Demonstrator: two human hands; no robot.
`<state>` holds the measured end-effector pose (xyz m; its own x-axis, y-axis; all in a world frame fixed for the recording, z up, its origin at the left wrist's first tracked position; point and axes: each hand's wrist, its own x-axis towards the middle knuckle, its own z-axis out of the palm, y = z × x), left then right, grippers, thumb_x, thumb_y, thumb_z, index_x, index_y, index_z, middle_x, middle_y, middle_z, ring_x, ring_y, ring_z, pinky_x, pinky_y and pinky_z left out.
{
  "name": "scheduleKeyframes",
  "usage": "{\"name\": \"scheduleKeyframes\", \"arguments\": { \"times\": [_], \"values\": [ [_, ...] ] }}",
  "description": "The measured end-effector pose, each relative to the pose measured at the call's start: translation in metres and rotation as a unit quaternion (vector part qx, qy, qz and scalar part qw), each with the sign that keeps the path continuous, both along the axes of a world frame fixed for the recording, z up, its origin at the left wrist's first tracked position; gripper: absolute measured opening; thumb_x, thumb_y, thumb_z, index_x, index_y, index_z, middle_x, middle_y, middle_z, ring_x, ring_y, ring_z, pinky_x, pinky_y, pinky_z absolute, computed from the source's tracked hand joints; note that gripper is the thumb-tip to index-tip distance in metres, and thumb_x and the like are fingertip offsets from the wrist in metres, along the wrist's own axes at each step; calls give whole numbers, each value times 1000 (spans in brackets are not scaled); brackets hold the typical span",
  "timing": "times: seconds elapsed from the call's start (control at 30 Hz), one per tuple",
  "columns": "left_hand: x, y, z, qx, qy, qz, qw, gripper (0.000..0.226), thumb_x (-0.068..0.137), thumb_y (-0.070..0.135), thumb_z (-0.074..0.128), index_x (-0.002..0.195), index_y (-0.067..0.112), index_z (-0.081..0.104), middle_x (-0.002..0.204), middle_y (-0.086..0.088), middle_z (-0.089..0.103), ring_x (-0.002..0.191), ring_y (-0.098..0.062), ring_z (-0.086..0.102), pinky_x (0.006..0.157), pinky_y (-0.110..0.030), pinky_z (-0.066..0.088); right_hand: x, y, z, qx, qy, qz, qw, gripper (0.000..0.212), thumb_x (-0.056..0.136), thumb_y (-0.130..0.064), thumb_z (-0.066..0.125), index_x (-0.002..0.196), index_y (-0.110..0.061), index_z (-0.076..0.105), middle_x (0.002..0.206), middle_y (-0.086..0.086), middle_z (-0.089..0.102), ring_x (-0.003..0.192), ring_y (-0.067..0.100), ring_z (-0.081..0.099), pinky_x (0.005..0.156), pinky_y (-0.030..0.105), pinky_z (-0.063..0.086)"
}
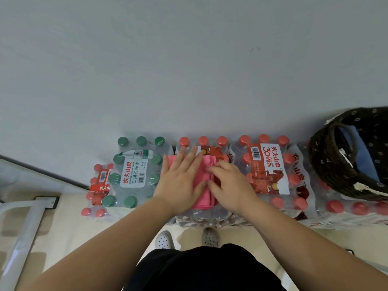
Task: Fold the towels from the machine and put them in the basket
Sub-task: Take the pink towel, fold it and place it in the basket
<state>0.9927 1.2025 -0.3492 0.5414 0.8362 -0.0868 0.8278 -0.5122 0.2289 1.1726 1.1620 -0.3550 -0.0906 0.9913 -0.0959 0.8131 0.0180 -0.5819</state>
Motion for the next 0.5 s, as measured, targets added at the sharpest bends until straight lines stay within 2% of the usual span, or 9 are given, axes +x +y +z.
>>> {"name": "scheduleKeyframes", "arguments": {
  "times": [0.13, 0.2, 0.23, 0.3, 0.37, 0.43, 0.5],
  "values": [
    [17, -8, -9, -50, 115, -2, 992, 100, 84, 84, 12, 156, 21, -17, 164, 2, -23, 149, -25, -28, 118, -62, -14, 12, 11, 7, 69, -8, -34, 997, 30, 97, -35, 52, 123, -25, 64, 116, -5, 56, 111, 16, 49, 101, 41, 43],
    [23, -10, -13, -55, 139, 3, 989, 109, 78, 89, 12, 153, 19, -23, 162, -1, -29, 147, -27, -33, 116, -64, -13, 14, 18, 15, 90, -31, 12, 995, 44, 99, -44, 43, 137, -26, 54, 137, -6, 51, 126, 17, 44, 109, 41, 37],
    [25, -10, -14, -54, 142, 4, 988, 111, 77, 90, 12, 154, 19, -23, 162, -2, -30, 147, -28, -34, 116, -65, -13, 13, 21, 17, 75, -52, 53, 994, 54, 99, -53, 35, 147, -28, 44, 151, -8, 41, 138, 18, 36, 115, 42, 30],
    [28, -11, -14, -56, 145, 2, 988, 113, 75, 90, 12, 154, 17, -25, 161, -4, -31, 145, -29, -36, 114, -65, -16, 13, 24, 15, 7, -114, 130, 985, 74, 96, -68, 15, 159, -29, 17, 166, -11, 12, 153, 20, 4, 123, 46, 9],
    [29, -12, -13, -56, 151, 4, 987, 113, 76, 88, 11, 154, 14, -24, 160, -6, -34, 144, -29, -39, 113, -66, -19, 16, 23, 4, -61, -172, 166, 969, 82, 90, -76, 3, 158, -30, -9, 165, -14, -12, 150, 19, -23, 122, 53, -8],
    [29, -12, -12, -48, 160, 7, 986, 113, 77, 87, 9, 154, 12, -22, 159, -8, -35, 143, -29, -39, 112, -66, -18, 21, 21, -5, -90, -209, 169, 959, 85, 88, -79, 2, 154, -31, -21, 161, -15, -25, 146, 20, -33, 119, 58, -13],
    [28, -10, -13, -48, 156, 6, 987, 113, 76, 87, 9, 155, 12, -20, 160, -9, -34, 144, -29, -38, 113, -66, -15, 23, 22, -11, -96, -228, 168, 954, 87, 87, -81, 1, 153, -31, -24, 160, -14, -29, 145, 21, -35, 118, 59, -15]
  ]
}}
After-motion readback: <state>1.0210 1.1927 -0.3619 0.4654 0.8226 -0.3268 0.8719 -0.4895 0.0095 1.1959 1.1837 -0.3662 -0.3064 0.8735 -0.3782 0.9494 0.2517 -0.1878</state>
